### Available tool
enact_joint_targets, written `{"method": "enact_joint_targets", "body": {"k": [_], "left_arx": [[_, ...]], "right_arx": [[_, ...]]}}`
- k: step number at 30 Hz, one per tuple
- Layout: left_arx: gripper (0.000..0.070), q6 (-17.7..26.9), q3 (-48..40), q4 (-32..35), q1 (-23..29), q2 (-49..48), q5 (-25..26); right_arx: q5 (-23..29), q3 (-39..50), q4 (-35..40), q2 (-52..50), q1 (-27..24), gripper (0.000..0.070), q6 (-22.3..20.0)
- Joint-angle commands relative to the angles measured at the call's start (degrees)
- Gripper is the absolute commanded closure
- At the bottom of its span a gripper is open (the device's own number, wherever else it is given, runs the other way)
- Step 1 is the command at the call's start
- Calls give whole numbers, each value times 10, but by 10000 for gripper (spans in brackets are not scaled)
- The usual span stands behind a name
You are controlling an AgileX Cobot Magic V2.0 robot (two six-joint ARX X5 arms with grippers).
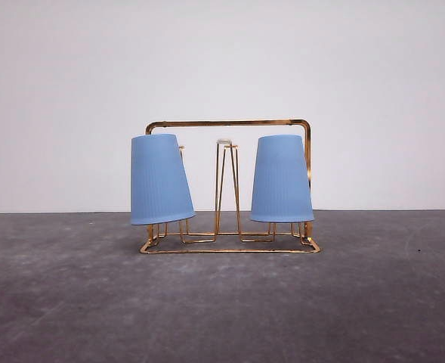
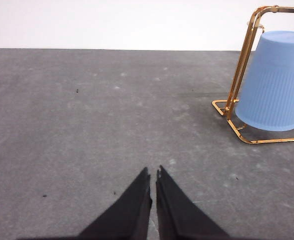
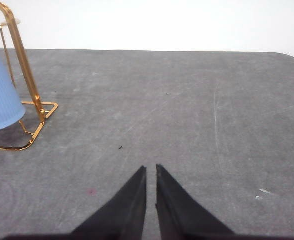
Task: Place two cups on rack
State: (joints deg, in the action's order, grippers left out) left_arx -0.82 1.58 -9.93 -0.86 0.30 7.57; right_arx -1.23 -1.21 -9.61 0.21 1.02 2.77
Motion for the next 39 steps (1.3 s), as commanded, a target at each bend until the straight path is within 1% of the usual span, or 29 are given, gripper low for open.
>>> {"method": "enact_joint_targets", "body": {"k": [1,39], "left_arx": [[700,6,-9,-2,0,-1,0],[700,6,-9,-2,0,-1,0]], "right_arx": [[2,2,6,0,0,668,-2],[2,2,6,0,0,668,-2]]}}
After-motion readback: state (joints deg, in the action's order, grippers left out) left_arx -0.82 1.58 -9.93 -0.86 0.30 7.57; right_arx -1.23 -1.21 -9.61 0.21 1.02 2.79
